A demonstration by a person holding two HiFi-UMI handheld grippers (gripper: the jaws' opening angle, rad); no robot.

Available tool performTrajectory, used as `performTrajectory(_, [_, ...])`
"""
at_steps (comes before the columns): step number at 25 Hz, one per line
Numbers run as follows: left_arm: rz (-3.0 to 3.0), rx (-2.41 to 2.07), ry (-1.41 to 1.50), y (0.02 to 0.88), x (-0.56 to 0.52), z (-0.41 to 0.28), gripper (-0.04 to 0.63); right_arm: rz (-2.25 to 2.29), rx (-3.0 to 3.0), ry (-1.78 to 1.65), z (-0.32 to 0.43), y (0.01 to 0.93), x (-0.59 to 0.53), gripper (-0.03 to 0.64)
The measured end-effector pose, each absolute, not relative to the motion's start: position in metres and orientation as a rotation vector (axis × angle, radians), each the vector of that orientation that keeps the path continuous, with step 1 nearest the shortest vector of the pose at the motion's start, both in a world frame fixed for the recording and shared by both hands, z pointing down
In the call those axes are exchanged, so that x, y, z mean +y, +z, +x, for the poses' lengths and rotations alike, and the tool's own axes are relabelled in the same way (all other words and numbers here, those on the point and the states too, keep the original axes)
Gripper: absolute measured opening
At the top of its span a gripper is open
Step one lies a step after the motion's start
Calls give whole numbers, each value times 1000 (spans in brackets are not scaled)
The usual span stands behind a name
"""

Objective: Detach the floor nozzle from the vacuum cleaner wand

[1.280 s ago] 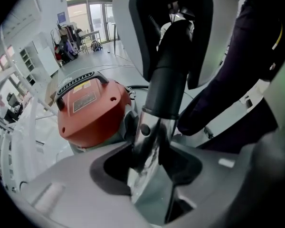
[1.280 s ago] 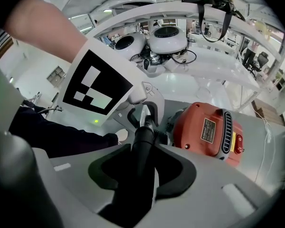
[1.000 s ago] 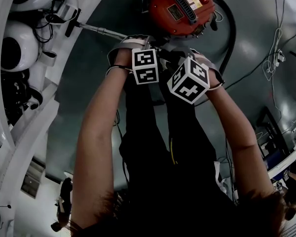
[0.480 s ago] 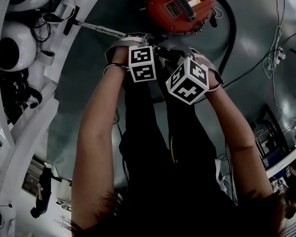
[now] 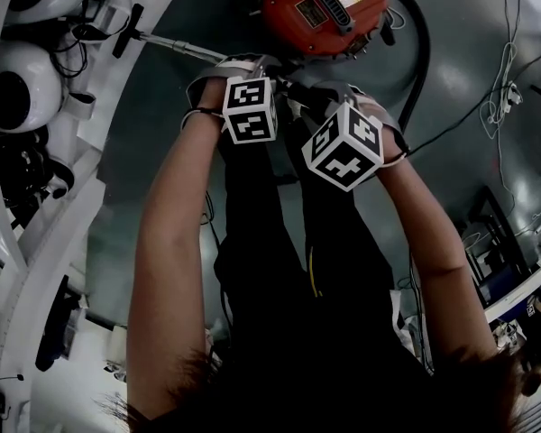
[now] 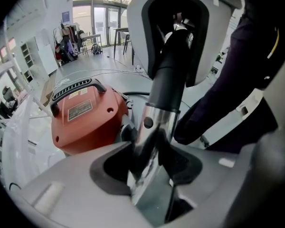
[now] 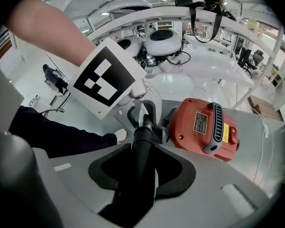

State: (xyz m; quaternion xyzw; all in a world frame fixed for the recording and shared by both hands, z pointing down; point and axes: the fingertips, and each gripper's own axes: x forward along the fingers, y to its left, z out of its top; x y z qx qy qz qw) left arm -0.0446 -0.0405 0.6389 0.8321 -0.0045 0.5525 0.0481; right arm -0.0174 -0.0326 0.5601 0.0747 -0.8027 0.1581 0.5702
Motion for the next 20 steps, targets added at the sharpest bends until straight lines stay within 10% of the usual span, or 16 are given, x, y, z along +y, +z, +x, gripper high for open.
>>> performTrajectory(12, [2583, 8, 1630, 642, -50, -35, 193, 209, -1873, 381, -7, 558, -39, 150])
performTrajectory(20, [2388, -35, 1976, 666, -56, -147, 188, 324, -1881, 522, 66, 537, -43, 152])
